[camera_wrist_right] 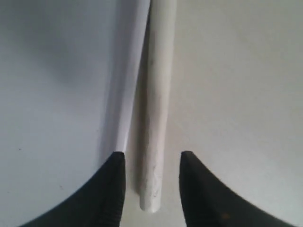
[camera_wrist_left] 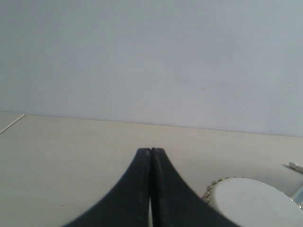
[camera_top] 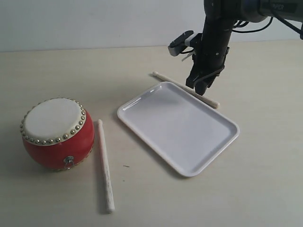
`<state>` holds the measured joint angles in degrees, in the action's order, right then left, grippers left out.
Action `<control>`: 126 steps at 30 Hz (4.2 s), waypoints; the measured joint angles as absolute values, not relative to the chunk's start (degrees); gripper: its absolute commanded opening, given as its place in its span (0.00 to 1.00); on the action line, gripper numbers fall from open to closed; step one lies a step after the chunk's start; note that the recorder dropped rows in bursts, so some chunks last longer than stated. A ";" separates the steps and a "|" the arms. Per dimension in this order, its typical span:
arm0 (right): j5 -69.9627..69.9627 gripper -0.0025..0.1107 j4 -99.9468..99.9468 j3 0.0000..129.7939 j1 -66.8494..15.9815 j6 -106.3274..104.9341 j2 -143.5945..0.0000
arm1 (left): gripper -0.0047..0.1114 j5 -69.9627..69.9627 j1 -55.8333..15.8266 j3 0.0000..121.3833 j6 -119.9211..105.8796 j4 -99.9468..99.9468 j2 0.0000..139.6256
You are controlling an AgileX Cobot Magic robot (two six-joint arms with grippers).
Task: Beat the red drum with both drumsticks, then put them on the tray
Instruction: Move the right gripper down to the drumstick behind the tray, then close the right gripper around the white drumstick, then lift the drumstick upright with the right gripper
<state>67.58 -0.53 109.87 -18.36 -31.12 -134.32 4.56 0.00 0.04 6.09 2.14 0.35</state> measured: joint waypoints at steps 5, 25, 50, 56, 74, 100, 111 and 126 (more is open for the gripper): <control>67.54 0.36 -0.77 109.87 -16.50 -32.67 -135.13 | 0.04 4.67 0.00 0.04 6.09 2.14 0.35; 62.53 0.42 -3.29 109.87 -16.37 -37.73 -136.07 | 0.04 4.67 0.00 0.04 6.09 2.14 0.35; 63.27 0.27 -3.40 109.97 -16.37 -37.90 -138.94 | 0.04 4.67 0.00 0.04 6.09 2.14 0.35; 64.10 0.05 -3.30 109.97 -16.37 -37.90 -138.94 | 0.04 4.67 0.00 0.04 6.09 2.14 0.35; 66.06 0.02 -1.93 107.73 -12.07 -23.08 -127.51 | 0.04 4.67 0.00 0.04 6.09 2.14 0.35; 29.16 0.02 -36.34 49.96 -4.94 -38.00 -90.35 | 0.04 4.67 0.00 0.04 6.09 2.04 0.35; 27.22 0.02 -42.46 48.59 -7.27 -43.15 -89.90 | 0.04 4.67 0.00 0.04 6.09 2.04 0.35; 30.54 0.02 -45.05 46.90 -7.51 -45.05 -82.77 | 0.04 -0.89 0.00 0.01 40.60 -1.32 0.35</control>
<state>30.54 -45.05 46.90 -7.51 -45.05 -82.77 -0.89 0.00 0.01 40.60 -1.32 0.35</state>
